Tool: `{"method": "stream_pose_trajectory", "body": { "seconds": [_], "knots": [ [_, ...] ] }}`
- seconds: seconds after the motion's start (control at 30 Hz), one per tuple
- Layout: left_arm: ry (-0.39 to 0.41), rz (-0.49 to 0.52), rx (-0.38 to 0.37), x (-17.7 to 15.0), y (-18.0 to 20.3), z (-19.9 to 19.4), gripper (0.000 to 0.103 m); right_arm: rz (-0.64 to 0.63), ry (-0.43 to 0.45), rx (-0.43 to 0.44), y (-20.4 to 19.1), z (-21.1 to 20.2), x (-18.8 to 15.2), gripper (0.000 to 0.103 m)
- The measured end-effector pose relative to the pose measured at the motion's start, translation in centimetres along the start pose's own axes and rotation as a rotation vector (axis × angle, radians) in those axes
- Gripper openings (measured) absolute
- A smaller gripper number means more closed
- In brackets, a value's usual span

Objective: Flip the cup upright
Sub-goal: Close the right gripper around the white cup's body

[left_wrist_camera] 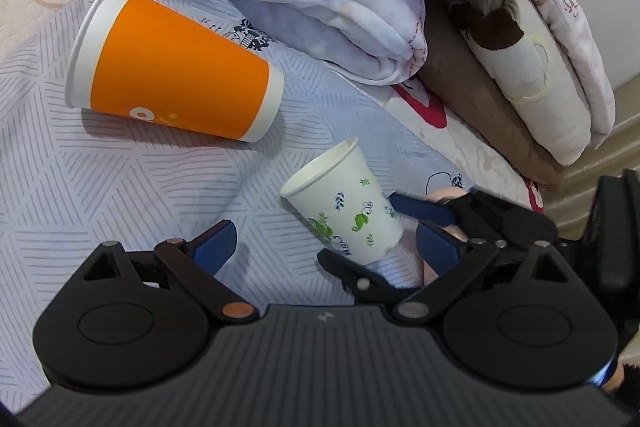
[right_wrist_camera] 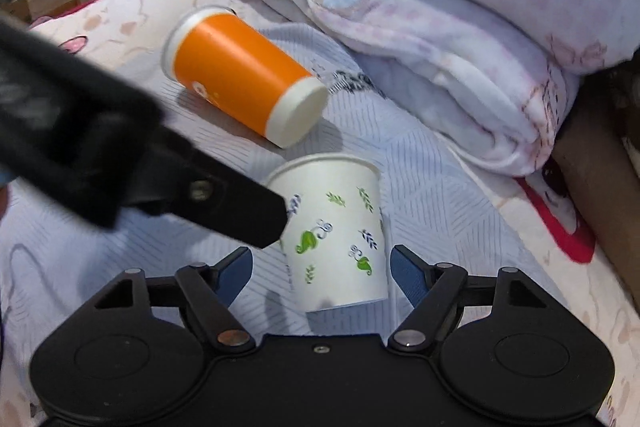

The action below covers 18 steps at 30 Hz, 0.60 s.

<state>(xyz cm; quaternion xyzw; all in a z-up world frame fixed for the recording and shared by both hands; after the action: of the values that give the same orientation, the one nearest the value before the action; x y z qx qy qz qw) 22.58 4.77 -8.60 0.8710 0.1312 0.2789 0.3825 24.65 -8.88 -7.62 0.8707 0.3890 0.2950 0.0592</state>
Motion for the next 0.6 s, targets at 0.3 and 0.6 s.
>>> {"method": "stream_pose_trajectory", "body": {
  "seconds": [0.3,0.6],
  "knots": [
    [-0.023,-0.056,-0.051,-1.2,-0.3,-0.3,0.097,0.204,-0.019,0.068,1.1,-1.4,-1.0,0.06],
    [-0.093,-0.194,-0.175,-4.6,-0.8,-0.6,0.097,0.367,-0.114,0.014,0.8,-3.8,-3.9,0.06]
  ]
}}
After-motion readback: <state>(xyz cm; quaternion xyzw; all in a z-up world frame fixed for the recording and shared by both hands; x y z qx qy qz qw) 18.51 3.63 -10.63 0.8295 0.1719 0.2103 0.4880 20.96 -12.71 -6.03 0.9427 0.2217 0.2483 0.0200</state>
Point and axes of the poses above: each gripper's, at about its wrist camera, not at the fingertips, and z roughly the way its jaws point, y to its right, x to its top, the point moved 2 cm from there along z, roughly the way its jaws point, and after that the axes turned 13 degrees about -x, right-handed, at the moved point
